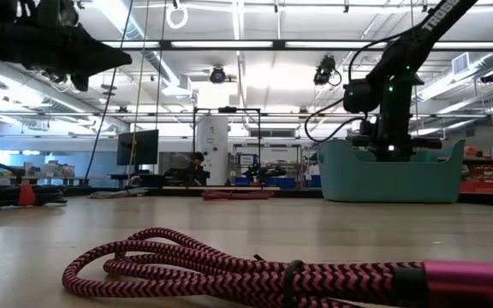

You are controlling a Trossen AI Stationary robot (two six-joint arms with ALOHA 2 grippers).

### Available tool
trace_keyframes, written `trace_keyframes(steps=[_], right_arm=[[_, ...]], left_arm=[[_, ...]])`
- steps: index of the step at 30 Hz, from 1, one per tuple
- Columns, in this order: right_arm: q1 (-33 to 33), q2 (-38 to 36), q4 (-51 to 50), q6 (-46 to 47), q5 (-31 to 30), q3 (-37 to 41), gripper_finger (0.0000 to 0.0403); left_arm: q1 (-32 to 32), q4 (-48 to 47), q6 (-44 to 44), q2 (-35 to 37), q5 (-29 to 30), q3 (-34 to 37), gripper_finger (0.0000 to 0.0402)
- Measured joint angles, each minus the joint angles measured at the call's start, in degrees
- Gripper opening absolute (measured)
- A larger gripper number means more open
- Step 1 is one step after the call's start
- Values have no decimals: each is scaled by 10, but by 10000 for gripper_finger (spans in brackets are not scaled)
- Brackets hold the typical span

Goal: Pick and place USB-C Cables
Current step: Put the purple charger cable into the blue bin, then put the black charger cable into the blue bin

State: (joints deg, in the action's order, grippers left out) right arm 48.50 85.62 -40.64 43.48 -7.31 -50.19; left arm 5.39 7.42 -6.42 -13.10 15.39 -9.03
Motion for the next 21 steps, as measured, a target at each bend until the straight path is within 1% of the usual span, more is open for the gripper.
trace_keyframes(steps=[4, 10, 12, 14, 16, 17, 19, 21], right_arm=[[0, -5, -1, -1, -22, 0, 80], [0, -65, 1, -18, -58, 0, 148], [-2, -91, 6, -32, -59, 0, 165], [-14, -117, 21, -48, -45, 0, 175], [-38, -141, 41, -64, -25, 0, 179], [-55, -151, 51, -70, -17, 0, 180], [-99, -172, 69, -75, -14, 0, 178], [-151, -189, 89, -74, -26, 0, 175]], left_arm=[[0, -4, -5, -69, 0, -31, 11], [0, -4, -7, -165, 0, -81, 11], [0, -8, -9, -193, 0, -103, 11], [0, -29, -25, -221, 0, -136, 11], [0, -79, -58, -249, 8, -179, 11], [0, -120, -82, -262, 11, -207, 11], [1, -223, -133, -287, 14, -265, 11], [1, -341, -191, -312, 12, -328, 11]])
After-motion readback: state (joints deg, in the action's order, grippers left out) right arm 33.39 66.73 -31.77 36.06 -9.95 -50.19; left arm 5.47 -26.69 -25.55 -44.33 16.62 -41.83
